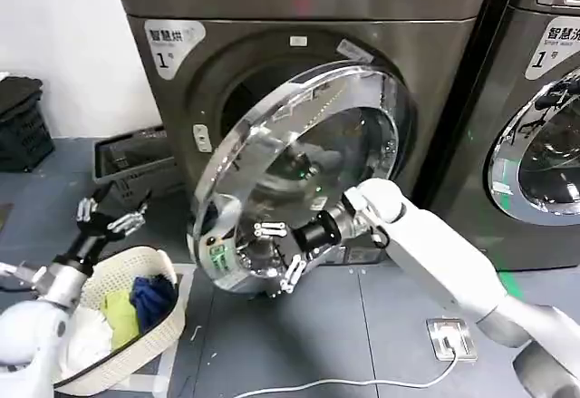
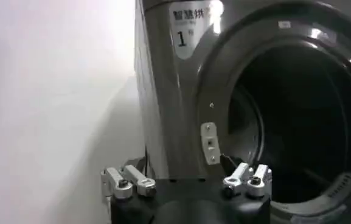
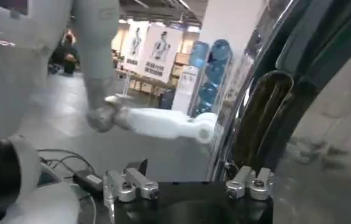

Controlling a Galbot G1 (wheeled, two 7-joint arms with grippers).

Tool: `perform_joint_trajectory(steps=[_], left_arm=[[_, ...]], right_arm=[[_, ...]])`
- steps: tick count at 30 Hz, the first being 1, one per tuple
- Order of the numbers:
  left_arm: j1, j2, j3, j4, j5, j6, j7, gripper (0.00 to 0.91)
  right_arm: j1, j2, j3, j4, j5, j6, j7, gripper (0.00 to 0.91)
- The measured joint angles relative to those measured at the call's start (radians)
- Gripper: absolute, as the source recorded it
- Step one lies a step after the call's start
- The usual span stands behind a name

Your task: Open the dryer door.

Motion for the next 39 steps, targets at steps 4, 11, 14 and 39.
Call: perform_joint_trajectory(steps=[4,11,14,39], left_arm=[[-0.059,0.021,0.035,0.044,0.0,0.003,0.021,0.907],[-0.151,0.036,0.098,0.1,0.006,0.005,0.038,0.907],[-0.18,0.031,0.129,0.113,0.015,0.006,0.045,0.907],[-0.326,-0.018,0.313,0.16,0.047,0.005,0.057,0.907]], right_arm=[[0.002,-0.011,0.016,0.005,0.0,0.002,-0.001,0.907],[0.009,-0.025,0.022,-0.014,0.002,0.004,-0.001,0.907],[0.009,-0.03,0.022,-0.022,0.01,0.007,0.006,0.907],[-0.134,-0.184,0.245,0.027,0.011,0.011,0.05,0.907]])
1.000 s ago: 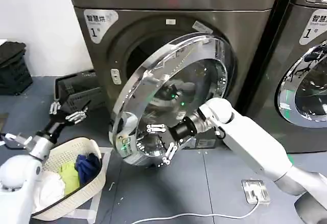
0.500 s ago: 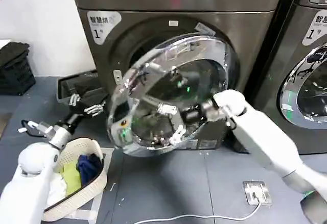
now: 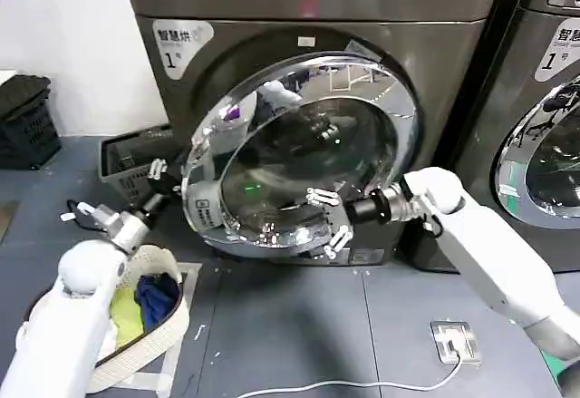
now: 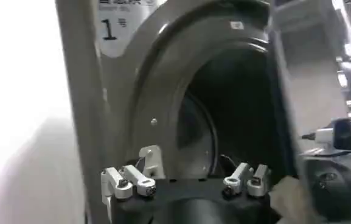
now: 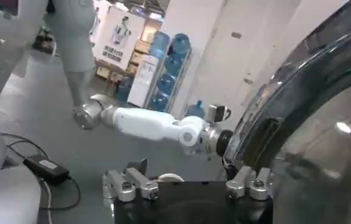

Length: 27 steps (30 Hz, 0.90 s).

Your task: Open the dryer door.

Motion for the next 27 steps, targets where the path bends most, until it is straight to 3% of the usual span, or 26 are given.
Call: perform_joint_trajectory(steps=[8,18,27], left_arm=[[0.029,0.015,0.025,-0.033,-0.008,-0.011,0.012,0.907],[0.097,0.043,0.065,-0.108,-0.019,-0.032,0.026,0.907],[0.132,0.042,0.141,-0.19,-0.019,-0.044,0.033,0.907]], right_arm=[[-0.156,-0.104,0.177,0.068,0.033,-0.003,0.0,0.907],[-0.512,-0.229,0.537,0.181,0.095,-0.001,0.006,0.907],[-0.928,-0.216,0.969,0.259,0.124,0.042,0.006,0.907]])
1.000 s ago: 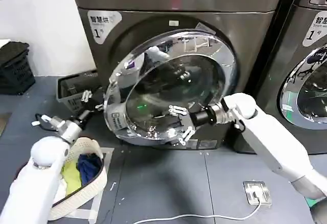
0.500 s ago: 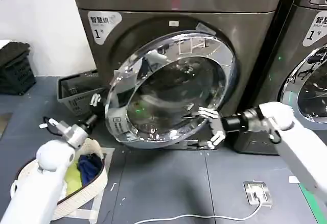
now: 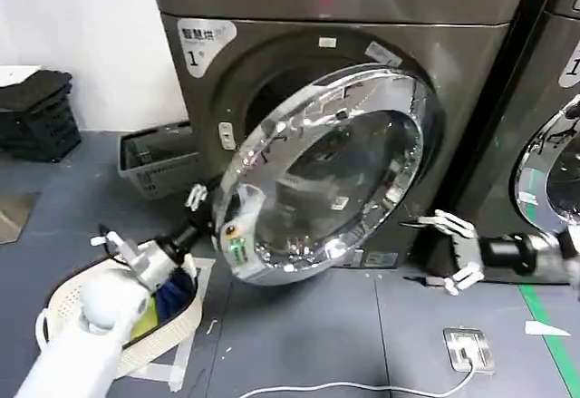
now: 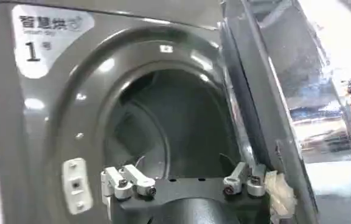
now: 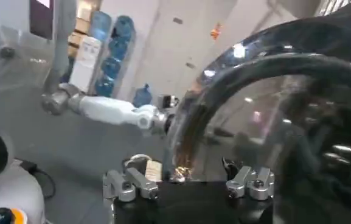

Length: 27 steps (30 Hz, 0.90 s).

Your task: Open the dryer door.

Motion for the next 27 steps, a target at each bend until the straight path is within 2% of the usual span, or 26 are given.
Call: perform_joint_trajectory(steps=[7,15,22,27], left_arm=[[-0.019,-0.022,0.097,-0.015,0.016,-0.007,0.01,0.907],[-0.103,-0.052,0.22,0.02,0.005,-0.023,0.008,0.907],[-0.195,-0.095,0.336,0.047,0.007,-0.025,0.001,0.907],[-0.227,-0.116,0.393,0.046,0.006,-0.025,0.001,0.907]], right_arm=[[-0.263,0.092,0.295,0.032,-0.003,0.043,0.003,0.907],[-0.462,0.259,0.541,0.016,-0.006,0.145,0.037,0.907],[-0.531,0.399,0.671,-0.008,-0.005,0.205,0.081,0.907],[-0.528,0.479,0.73,-0.012,-0.014,0.214,0.154,0.907]])
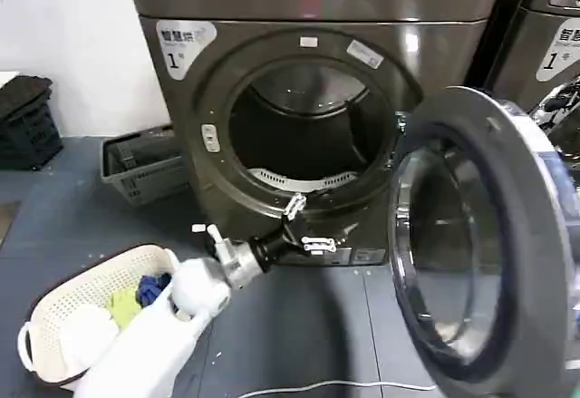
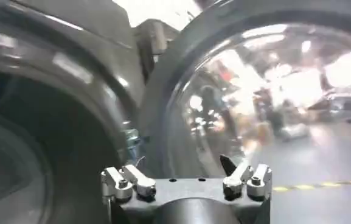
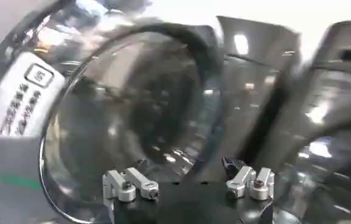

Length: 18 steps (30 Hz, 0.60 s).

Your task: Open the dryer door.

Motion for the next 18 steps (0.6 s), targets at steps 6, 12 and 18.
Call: perform_joint_trajectory(steps=[6,12,18], left_arm=[[-0.039,-0.026,0.065,0.011,0.004,-0.002,-0.001,0.907],[-0.08,-0.071,0.147,0.037,0.015,-0.004,-0.002,0.907],[-0.127,-0.133,0.228,0.073,0.017,-0.007,-0.004,0.907]], right_arm=[[0.016,0.103,0.081,0.003,-0.087,0.001,0.19,0.907],[0.016,0.221,0.159,0.016,-0.204,-0.022,0.447,0.907],[0.005,0.311,0.238,0.023,-0.326,-0.066,0.705,0.907]])
